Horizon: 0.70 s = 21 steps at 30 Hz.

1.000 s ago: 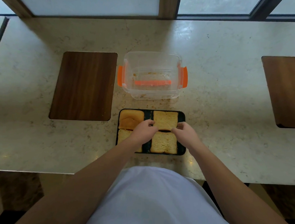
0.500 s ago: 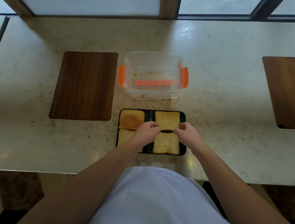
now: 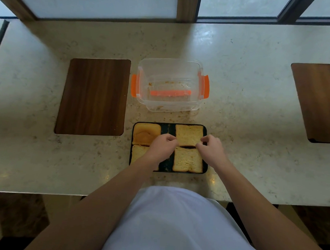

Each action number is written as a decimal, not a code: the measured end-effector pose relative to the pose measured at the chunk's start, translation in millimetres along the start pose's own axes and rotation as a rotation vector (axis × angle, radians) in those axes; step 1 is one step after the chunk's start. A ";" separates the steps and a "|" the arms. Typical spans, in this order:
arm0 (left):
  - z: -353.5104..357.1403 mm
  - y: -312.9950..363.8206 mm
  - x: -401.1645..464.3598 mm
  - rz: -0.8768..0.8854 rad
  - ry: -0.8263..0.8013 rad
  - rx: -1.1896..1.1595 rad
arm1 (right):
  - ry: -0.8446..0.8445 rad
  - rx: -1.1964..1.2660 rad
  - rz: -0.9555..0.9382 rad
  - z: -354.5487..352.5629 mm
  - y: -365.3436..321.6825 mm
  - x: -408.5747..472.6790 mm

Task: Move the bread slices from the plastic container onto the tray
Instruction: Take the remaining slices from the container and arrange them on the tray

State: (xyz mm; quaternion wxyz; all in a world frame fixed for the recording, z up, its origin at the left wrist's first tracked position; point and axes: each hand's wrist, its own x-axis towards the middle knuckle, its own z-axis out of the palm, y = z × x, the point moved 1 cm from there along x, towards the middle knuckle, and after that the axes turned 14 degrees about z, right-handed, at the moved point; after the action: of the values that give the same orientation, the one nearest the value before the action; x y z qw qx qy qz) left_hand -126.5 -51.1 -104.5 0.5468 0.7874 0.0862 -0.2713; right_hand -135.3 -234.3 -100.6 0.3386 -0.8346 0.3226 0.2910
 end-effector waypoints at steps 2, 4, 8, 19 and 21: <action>-18.9 -6.6 -6.4 0.074 0.113 0.083 | 0.027 0.018 -0.072 7.0 -10.2 -4.5; -45.9 -16.7 -13.3 0.072 0.247 0.133 | -0.067 0.034 -0.119 23.0 -23.2 -11.3; -98.3 -33.7 -24.6 -0.084 0.374 0.056 | -0.364 0.071 -0.011 58.9 -48.8 -23.0; -112.4 -38.1 -19.3 -0.326 0.212 -0.204 | -0.440 0.050 0.113 84.9 -67.6 -32.3; -113.7 -38.2 -19.3 -0.312 0.205 -0.209 | -0.454 0.058 0.117 83.8 -67.5 -32.7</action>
State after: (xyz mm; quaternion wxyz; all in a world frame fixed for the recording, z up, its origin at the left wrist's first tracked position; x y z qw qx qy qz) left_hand -121.3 70.0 -96.6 0.5651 0.7270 0.2901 -0.2607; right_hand -128.4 -122.1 -102.5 0.4090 -0.7176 0.2945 0.4808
